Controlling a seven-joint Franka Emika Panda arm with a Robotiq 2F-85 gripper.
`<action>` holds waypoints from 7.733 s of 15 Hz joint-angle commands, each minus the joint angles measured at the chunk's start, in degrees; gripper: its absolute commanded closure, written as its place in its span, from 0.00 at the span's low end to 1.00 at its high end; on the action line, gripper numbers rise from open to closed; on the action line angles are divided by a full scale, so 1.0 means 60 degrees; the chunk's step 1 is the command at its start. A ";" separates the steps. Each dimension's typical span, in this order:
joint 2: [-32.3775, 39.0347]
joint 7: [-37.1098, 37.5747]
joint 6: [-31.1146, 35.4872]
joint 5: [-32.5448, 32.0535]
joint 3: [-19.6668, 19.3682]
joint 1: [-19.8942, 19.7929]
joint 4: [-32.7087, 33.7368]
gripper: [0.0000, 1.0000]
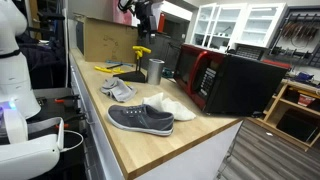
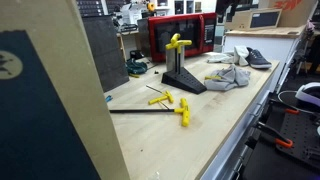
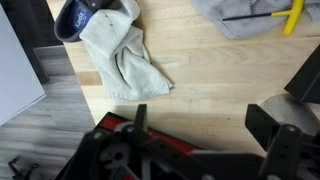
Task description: Move the object to the counter
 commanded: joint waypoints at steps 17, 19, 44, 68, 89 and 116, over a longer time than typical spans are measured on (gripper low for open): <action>0.0003 0.0044 -0.0044 -0.0065 -0.0168 0.0184 0.0025 0.00; 0.0003 0.0044 -0.0044 -0.0065 -0.0168 0.0183 0.0025 0.00; 0.2468 0.6455 0.1315 0.2662 0.1147 0.1818 0.1969 0.00; 0.3078 0.8712 0.1022 0.2680 0.1123 0.2532 0.2635 0.94; 0.0600 0.8283 -0.1807 -0.1375 0.1847 0.2485 0.3075 0.94; 0.2098 0.3127 -0.2409 -0.6176 0.2054 0.3210 -0.1300 0.94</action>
